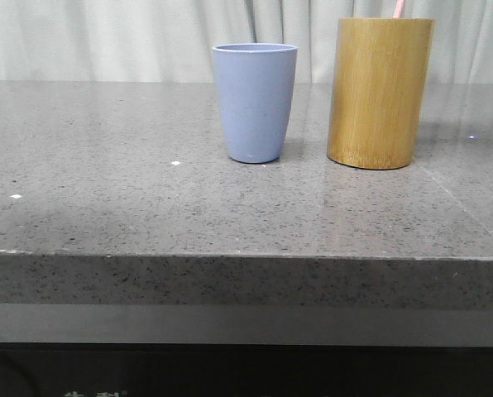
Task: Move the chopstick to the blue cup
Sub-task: 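Grasp the pink stick with the right gripper and lift it out, then lower the pink stick into the blue cup and open the right gripper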
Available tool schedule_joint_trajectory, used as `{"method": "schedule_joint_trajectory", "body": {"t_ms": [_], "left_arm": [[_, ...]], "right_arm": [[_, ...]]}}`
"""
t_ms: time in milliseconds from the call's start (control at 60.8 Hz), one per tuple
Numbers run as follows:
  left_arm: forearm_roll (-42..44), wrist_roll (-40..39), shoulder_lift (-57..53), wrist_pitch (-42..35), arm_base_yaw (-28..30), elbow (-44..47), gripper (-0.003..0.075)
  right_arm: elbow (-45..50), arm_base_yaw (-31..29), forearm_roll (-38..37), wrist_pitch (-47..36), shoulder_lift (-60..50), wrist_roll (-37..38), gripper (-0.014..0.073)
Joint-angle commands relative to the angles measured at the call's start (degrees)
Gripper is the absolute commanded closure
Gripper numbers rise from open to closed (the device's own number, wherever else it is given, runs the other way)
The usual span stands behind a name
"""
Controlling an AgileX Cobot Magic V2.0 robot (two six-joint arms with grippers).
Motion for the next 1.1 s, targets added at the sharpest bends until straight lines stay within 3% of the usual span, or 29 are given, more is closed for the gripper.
{"method": "schedule_joint_trajectory", "body": {"t_ms": [0,230,806,1086], "left_arm": [[-0.6,-0.6,-0.9,-4.3,0.1,-1.7,0.0279],[-0.6,-0.6,-0.9,-4.1,0.1,-1.7,0.0279],[-0.6,-0.6,-0.9,-4.1,0.1,-1.7,0.0279],[-0.6,-0.6,-0.9,-4.1,0.1,-1.7,0.0279]], "right_arm": [[-2.2,0.1,2.0,-1.9,-2.6,-0.9,0.0499],[-2.3,0.1,2.0,-1.0,-2.6,-3.0,0.0662],[-15.1,0.4,1.8,4.7,-11.4,-10.6,0.0662],[-17.2,9.6,2.1,0.4,-13.2,-14.7,0.0662]]}}
